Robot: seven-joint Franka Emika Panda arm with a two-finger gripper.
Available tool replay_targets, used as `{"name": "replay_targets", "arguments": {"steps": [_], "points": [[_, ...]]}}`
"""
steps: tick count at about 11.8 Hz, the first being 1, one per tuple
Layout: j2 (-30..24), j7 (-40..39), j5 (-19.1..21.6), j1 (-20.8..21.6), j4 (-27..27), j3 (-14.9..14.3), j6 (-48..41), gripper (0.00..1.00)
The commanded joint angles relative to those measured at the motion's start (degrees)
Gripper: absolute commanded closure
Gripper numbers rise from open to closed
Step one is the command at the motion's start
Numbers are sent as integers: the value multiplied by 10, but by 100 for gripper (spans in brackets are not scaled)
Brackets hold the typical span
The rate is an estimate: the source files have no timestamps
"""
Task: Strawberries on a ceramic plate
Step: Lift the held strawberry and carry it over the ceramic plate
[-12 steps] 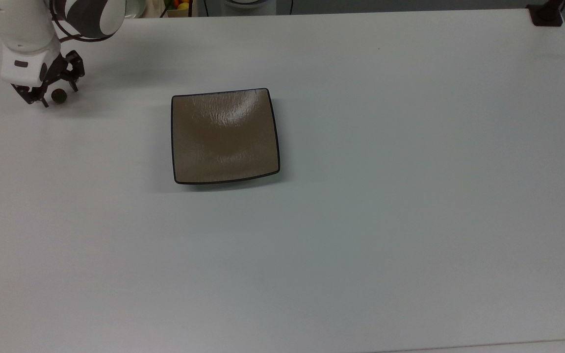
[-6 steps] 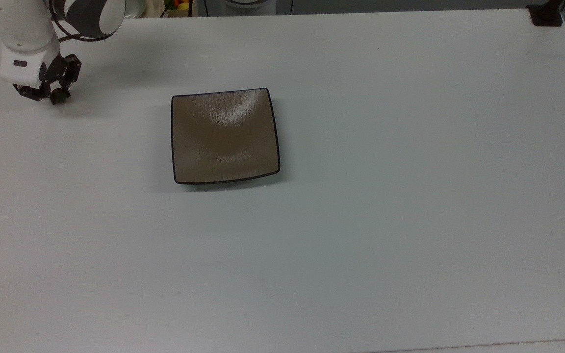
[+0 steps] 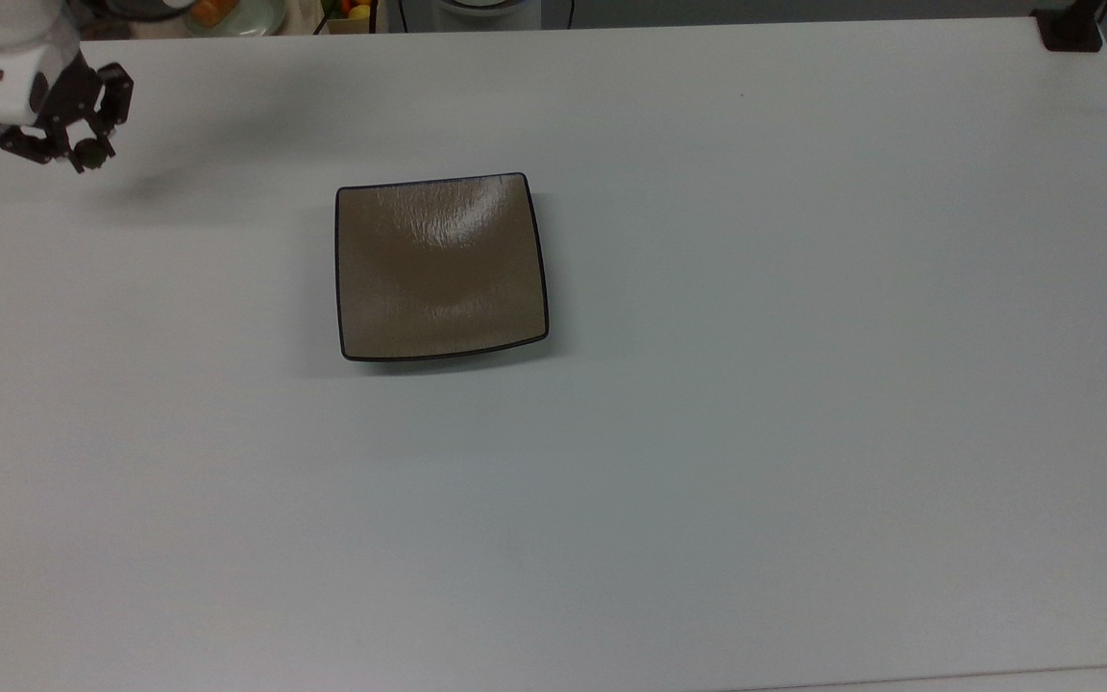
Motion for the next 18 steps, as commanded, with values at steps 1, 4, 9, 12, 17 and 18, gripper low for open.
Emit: {"name": "replay_targets", "arguments": {"steps": [1,4,9,12,17,18], "points": [[-58,19,5,5,19,12,-93,73],[-65,98,13,5,93,45,-208,73],[-78,339,37,5,146,143,-252,73],[-70,489,35,14,145,211,-240,73],[-55,613,35,32,89,279,-155,72],[-52,627,35,35,68,280,-129,71]]}}
